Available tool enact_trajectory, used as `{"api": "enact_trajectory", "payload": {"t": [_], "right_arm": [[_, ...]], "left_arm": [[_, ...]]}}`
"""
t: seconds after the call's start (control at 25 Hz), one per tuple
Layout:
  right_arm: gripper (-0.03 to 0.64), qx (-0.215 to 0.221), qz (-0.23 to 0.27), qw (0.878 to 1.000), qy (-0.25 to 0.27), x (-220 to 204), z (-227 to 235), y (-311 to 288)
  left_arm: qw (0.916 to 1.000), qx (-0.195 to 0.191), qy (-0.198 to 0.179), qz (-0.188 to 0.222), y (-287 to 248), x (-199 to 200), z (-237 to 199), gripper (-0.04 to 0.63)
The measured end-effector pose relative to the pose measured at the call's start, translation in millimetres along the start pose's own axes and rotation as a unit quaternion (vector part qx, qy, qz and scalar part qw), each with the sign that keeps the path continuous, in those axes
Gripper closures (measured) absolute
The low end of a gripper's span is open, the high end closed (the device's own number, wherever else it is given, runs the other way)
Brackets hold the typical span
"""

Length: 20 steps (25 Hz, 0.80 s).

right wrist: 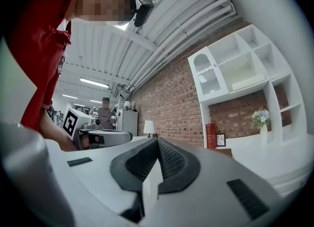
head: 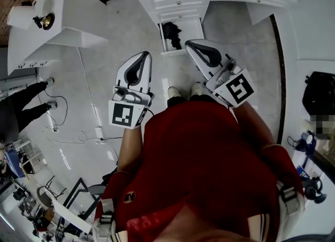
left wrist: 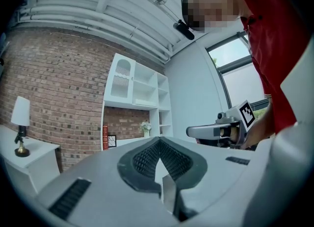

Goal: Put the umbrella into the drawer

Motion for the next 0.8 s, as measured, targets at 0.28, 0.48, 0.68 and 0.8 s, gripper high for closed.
{"api": "enact_trajectory", "payload": {"t": [0.28, 0.48, 0.68, 0.8], "right_arm": [[0.618, -0.009, -0.007, 1.0, 0.002, 3, -10, 3], [0.618, -0.013, -0.01, 1.0, 0.001, 4, -14, 3], [0.618, -0.015, -0.012, 1.0, 0.003, 5, -17, 3], [0.618, -0.017, -0.017, 1.0, 0.002, 3, -19, 3]], "left_arm": [[1.0, -0.004, 0.007, -0.006, 8, 0, 1, 0.589], [1.0, -0.007, 0.004, -0.003, 9, 2, -1, 0.589], [1.0, -0.005, 0.004, -0.005, 13, 1, -4, 0.589], [0.9999, 0.002, 0.002, -0.01, 17, -2, -7, 0.589]]}}
Point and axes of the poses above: the fingertips, and each gripper's own axes: y backward along the fingers, z to its right, x out of its top, the point moved 6 cm from there along y, backward along the fingers, and after that the axes turned 10 degrees about y, right-handed, at the moved point
